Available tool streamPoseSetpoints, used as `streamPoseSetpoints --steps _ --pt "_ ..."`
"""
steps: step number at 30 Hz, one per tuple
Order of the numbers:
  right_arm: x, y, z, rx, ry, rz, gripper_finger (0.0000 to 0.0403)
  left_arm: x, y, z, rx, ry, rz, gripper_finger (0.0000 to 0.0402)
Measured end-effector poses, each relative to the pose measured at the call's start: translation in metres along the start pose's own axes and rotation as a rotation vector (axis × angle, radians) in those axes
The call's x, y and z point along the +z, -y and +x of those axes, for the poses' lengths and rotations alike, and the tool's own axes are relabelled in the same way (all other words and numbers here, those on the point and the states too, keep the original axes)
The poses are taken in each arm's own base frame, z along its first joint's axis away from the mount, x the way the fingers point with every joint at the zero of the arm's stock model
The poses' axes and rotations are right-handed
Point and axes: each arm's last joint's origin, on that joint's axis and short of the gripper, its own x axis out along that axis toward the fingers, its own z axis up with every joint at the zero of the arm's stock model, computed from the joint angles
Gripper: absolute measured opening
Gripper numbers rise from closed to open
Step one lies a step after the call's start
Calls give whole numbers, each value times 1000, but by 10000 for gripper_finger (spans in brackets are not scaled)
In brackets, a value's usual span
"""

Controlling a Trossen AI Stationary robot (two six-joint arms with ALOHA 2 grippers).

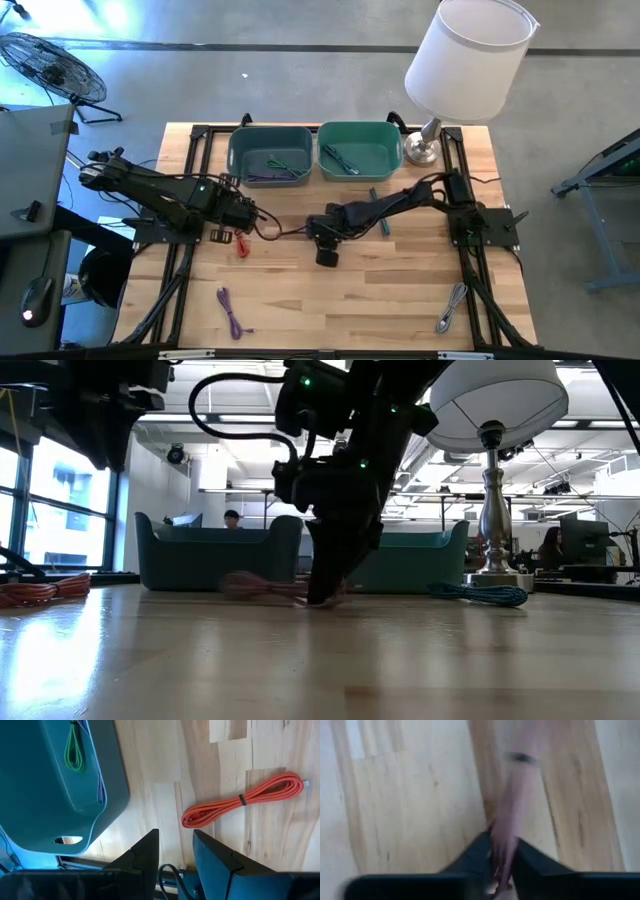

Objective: Pick & Place USB Port
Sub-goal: Put the pink usb cable into the blue bin

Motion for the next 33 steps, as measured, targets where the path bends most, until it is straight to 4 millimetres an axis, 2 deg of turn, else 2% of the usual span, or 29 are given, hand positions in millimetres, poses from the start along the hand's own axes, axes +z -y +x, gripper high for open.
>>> streamPoseSetpoints --steps 2,7,10,14,24,28,33 --pt "0 -2 0 -18 5 -37 18 0 0 0 -1 4 -2 115" --pt "-6 -10 -4 -104 -2 -79 10 4 4 9 -8 33 6 115" --pt "-13 -18 -16 -169 -13 -106 10 6 8 18 -5 66 22 115" --pt "-26 -34 -48 -252 -15 -137 9 13 12 26 -10 136 28 115" --pt "-58 -88 -151 -370 295 -174 9 50 20 29 -23 554 176 115" --pt "-73 -107 -171 -432 410 -219 9 59 20 28 42 676 189 115" --pt "-86 -121 -181 -543 514 -270 8 70 23 29 89 888 223 115"
